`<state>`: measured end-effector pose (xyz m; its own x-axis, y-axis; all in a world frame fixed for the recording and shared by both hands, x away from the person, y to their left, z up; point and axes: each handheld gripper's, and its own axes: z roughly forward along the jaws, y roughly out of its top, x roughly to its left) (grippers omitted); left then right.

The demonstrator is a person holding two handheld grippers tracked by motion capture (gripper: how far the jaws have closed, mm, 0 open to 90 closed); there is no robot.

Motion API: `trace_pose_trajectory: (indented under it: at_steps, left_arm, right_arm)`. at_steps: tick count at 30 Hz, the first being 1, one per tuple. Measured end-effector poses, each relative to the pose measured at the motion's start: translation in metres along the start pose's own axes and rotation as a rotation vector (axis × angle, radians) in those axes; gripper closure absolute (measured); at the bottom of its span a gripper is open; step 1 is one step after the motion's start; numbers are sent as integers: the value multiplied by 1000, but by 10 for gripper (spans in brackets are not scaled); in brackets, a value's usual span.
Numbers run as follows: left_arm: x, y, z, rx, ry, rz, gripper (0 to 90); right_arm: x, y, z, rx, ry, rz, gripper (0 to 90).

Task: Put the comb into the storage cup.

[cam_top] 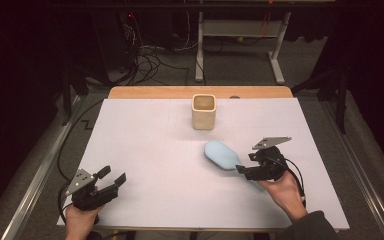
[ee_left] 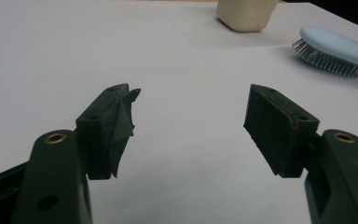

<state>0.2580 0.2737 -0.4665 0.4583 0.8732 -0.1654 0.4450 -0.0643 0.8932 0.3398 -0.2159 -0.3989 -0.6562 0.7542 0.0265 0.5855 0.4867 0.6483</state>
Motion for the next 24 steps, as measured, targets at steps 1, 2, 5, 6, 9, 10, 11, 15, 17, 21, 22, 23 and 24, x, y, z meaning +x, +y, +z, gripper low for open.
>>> trace_pose_trajectory:
  at_steps: [1,2,5,6,9,10,11,15,17,21,22,23,24]
  left_arm:
    - [0,0,0,0,0,1,328]
    - [0,0,0,0,0,1,328]
    - [0,0,0,0,-1,0,328]
    - [0,0,0,-1,0,0,328]
    - [0,0,0,1,-1,0,328]
    - [0,0,0,1,-1,-1,328]
    - [0,0,0,1,-1,-1,328]
    - [0,0,0,-1,1,-2,328]
    - [0,0,0,1,1,-1,328]
    - [0,0,0,1,1,0,328]
    - [0,0,0,0,1,0,328]
    - [0,0,0,1,1,0,328]
    - [0,0,0,1,2,0,328]
  right_arm:
    - [0,1,1,17,-4,-1,370]
    - [0,4,5,55,-5,-2,379]
    - [1,6,9,100,-11,-2,397]
    - [0,7,11,115,-7,-1,404]
    - [0,7,15,138,-3,0,411]
    - [0,7,17,148,-1,1,411]
    - [-1,8,18,154,0,2,411]
    - [0,10,24,193,-4,-1,422]
    - [1,11,26,210,-6,-11,429]
    - [1,12,29,234,-11,-20,457]
    - [2,12,30,243,-12,-16,469]
    - [2,12,32,246,-9,-23,478]
    - [2,13,33,256,-9,-27,483]
